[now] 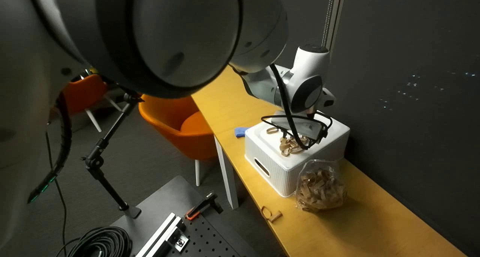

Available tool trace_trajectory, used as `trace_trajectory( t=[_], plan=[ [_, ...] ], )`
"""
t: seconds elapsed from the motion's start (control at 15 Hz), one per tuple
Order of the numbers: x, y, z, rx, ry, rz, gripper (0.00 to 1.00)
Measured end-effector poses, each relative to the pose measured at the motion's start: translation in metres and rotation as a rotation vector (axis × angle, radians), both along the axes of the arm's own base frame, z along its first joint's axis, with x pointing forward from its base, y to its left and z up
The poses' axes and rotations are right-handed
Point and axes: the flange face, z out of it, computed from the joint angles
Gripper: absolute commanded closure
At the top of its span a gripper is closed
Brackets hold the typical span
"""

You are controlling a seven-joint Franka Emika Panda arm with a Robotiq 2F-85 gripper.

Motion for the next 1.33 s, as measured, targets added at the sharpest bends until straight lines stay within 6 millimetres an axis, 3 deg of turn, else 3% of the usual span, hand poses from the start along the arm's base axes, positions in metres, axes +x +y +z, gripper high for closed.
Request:
trace_trajectory(
  t=[0.47,0.6,0.93,1.2,1.33],
  plan=[
    [0.019,0.016,-0.04,0.019,0.034,0.118,0.0],
    [0.023,0.019,-0.043,0.022,0.042,0.135,0.28],
    [0.031,0.024,-0.044,0.026,0.051,0.153,0.66],
    [0.034,0.025,-0.042,0.026,0.054,0.159,0.95],
    [0.035,0.026,-0.04,0.026,0.051,0.16,1.0]
  ],
)
